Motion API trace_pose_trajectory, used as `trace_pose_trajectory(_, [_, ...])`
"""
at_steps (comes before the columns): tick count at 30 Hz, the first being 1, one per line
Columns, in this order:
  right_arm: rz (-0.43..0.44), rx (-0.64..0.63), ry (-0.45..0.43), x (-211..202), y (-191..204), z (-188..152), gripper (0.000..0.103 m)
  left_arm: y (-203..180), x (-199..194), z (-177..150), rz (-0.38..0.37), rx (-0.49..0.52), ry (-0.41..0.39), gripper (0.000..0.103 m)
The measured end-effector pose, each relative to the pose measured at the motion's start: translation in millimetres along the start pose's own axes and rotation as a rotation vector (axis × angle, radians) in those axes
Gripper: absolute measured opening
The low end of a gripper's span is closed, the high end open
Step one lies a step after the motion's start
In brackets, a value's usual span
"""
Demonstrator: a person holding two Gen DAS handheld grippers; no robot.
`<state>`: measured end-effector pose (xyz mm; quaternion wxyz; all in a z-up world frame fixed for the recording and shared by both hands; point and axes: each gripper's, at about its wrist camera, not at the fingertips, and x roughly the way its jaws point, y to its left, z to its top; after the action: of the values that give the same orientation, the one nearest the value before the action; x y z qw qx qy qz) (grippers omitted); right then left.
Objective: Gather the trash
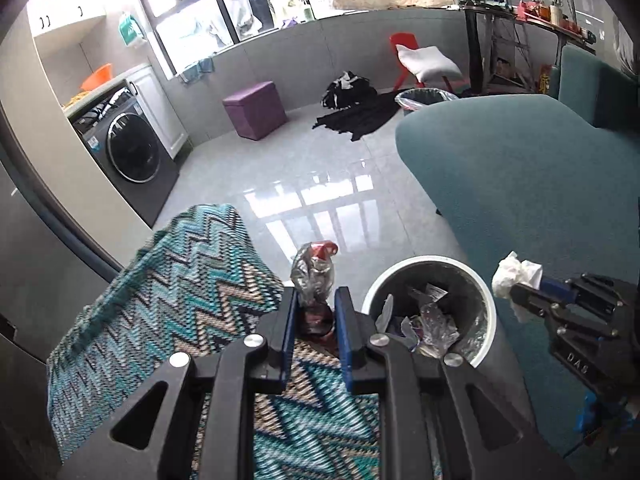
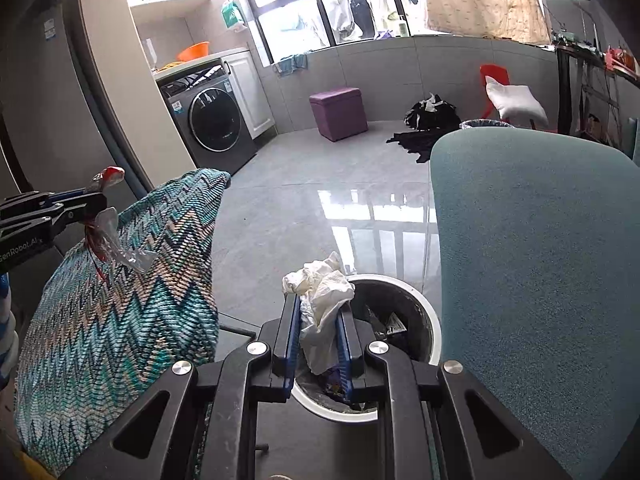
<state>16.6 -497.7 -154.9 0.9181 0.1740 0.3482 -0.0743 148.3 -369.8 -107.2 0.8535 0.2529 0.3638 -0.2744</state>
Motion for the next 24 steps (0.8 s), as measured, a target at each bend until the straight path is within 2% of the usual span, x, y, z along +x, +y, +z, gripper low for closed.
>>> trace_pose_trajectory(3, [-0.02,0.019,0.022,16.3,-11.0,-0.1,0.016,-12.3,29.6,5.1,-0.035,-0.027,0.05,0.017])
trace_pose_trajectory(10, [-0.068,0.026,0.077,51.1,-30.7,-2.3,0.016,-34.5,74.7,4.4,-0.024,-0.018,0.112,0.017])
trace_pose_trajectory(16, [-0.083,0.028,0.144,86.4,-37.4,-11.4,0.016,-44.4,108.3,2.4,-0.045,-0.046,0.172,0.018])
trace_pose_trajectory(22, [-0.078,0.047,0.192,115.7,-47.4,-14.8,0.019,-39.0,126.8,3.8,-0.118,-0.123,0.205,0.02])
trace_pose_trajectory(24, [-0.068,0.062,0.206,123.2,-50.5,-14.3,0.023,-35.4,130.4,5.1,-0.141,-0.146,0.214,0.028])
